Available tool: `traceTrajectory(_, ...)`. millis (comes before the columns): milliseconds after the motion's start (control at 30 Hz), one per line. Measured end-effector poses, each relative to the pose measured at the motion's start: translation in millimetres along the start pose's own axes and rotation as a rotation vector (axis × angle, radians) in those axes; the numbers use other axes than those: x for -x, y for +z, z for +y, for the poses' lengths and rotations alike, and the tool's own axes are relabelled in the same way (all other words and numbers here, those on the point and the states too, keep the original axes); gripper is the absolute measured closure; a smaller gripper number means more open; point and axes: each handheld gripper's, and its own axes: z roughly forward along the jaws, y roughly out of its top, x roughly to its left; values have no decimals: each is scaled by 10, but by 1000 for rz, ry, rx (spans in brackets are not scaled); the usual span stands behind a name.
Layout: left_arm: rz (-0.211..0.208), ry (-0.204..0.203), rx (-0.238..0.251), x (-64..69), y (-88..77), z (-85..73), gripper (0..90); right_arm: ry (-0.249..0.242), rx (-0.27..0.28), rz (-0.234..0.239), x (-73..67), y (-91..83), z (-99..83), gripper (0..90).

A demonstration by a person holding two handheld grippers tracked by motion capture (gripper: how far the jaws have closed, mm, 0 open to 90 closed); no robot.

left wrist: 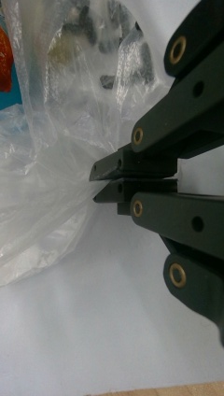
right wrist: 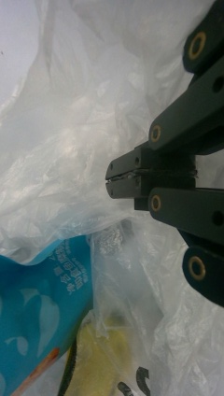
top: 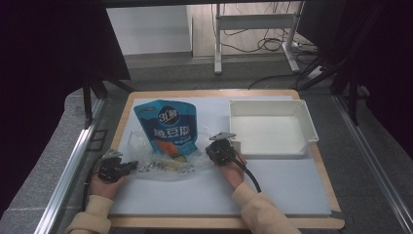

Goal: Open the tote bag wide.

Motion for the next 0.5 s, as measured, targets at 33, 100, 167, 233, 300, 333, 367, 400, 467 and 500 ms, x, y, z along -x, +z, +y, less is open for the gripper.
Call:
traceTrajectory(33,0,-1,1,-2,-2,1,883,4,-7,7,8,7,-8,888)
traceTrajectory(100,0,-3,2,-3,-4,1,882,5,-10,13,12,9,-11,888)
traceTrajectory(167,0,-4,3,-3,-6,1,881,2,-11,14,15,10,-13,888)
traceTrajectory(233,-1,-9,9,-6,-20,1,877,4,-9,21,21,11,-21,888)
traceTrajectory(300,-5,-15,14,-6,-32,2,872,2,-7,22,23,12,-25,888)
traceTrajectory(333,-5,-15,14,-6,-32,2,869,2,-7,22,23,12,-25,888)
traceTrajectory(367,-13,-24,25,-5,-51,3,865,1,-5,24,23,10,-27,888)
traceTrajectory(400,-13,-24,25,-5,-51,3,855,1,-5,24,23,10,-27,888)
traceTrajectory(467,-21,-35,56,5,-105,10,804,-11,-3,27,10,8,-28,888)
traceTrajectory(500,-27,-32,70,5,-127,16,750,-13,0,29,5,9,-28,887)
